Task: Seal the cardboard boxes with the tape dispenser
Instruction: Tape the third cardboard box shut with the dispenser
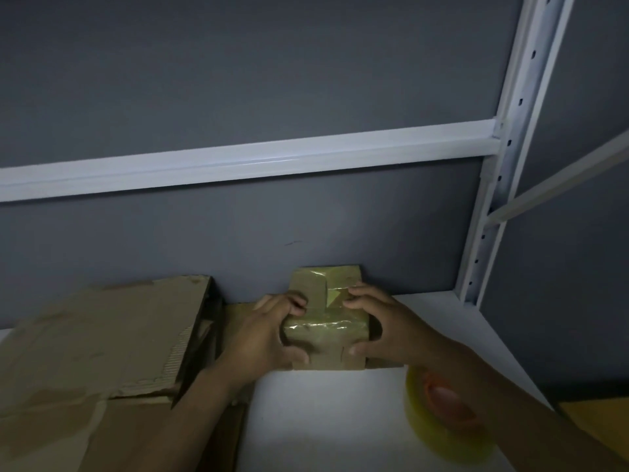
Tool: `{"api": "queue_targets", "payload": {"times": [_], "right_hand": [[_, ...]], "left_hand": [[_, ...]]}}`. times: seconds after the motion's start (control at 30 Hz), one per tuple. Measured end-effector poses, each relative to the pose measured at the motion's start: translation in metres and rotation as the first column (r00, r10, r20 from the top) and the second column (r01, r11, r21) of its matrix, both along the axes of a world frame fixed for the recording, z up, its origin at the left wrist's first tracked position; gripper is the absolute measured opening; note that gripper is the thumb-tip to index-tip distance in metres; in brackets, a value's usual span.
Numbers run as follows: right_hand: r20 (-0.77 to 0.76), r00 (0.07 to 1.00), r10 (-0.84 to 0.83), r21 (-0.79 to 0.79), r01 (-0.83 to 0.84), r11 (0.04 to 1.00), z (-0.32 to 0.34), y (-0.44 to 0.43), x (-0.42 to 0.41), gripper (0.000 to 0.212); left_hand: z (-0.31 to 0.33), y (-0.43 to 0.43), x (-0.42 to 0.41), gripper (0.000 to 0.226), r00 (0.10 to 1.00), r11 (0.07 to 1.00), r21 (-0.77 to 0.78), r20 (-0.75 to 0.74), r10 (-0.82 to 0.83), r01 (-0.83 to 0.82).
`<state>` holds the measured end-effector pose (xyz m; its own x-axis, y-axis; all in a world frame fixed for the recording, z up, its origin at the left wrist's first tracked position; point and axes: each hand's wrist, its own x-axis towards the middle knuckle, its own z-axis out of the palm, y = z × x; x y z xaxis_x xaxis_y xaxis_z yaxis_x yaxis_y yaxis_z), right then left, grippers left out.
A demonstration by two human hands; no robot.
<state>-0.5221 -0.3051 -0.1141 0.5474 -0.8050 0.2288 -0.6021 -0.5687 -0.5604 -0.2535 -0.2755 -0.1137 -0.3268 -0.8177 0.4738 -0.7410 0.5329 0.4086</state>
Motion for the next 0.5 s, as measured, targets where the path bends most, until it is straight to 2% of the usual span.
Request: {"api": "queue_targets", "payload": {"times": [0.07, 0.13, 0.2, 0.27, 0.33, 0.43, 0.5], "right_hand": [[0.041, 0.999, -0.032, 0.043, 0.030, 0.999, 0.009, -0.002, 0.003, 0.054], [0.033, 0.994, -0.106, -0.025, 0.107, 0.994, 0.013, -0.004, 0.016, 0.032], [-0.012, 0.981, -0.195, -0.181, 0.190, 0.965, 0.008, -0.003, 0.033, 0.045], [0.015, 0.960, -0.279, -0.264, 0.273, 0.925, -0.005, -0.002, 0.044, 0.062], [0.068, 0.949, -0.309, -0.341, 0.313, 0.886, -0.017, 0.002, 0.047, 0.058], [0.010, 0.975, -0.224, -0.443, 0.205, 0.873, -0.024, 0.004, 0.040, 0.041], [-0.021, 0.995, -0.098, -0.400, 0.081, 0.913, -0.024, 0.000, 0.027, 0.041]], "left_hand": [[0.003, -0.001, -0.003, 0.048, 0.999, 1.000, -0.005, -0.030, 0.012, -0.012], [0.007, -0.003, -0.009, 0.032, 0.996, 0.997, -0.047, -0.062, 0.057, -0.060], [0.007, -0.006, -0.017, 0.041, 0.991, 0.988, -0.089, -0.057, 0.121, -0.126], [0.002, -0.006, -0.025, 0.053, 0.986, 0.975, -0.146, -0.060, 0.158, -0.165], [-0.005, -0.003, -0.027, 0.057, 0.985, 0.963, -0.210, -0.067, 0.157, -0.167], [-0.010, -0.003, -0.017, 0.056, 0.992, 0.973, -0.195, -0.039, 0.120, -0.125], [-0.009, -0.007, -0.005, 0.051, 0.999, 0.991, -0.132, -0.030, 0.027, -0.031]]}}
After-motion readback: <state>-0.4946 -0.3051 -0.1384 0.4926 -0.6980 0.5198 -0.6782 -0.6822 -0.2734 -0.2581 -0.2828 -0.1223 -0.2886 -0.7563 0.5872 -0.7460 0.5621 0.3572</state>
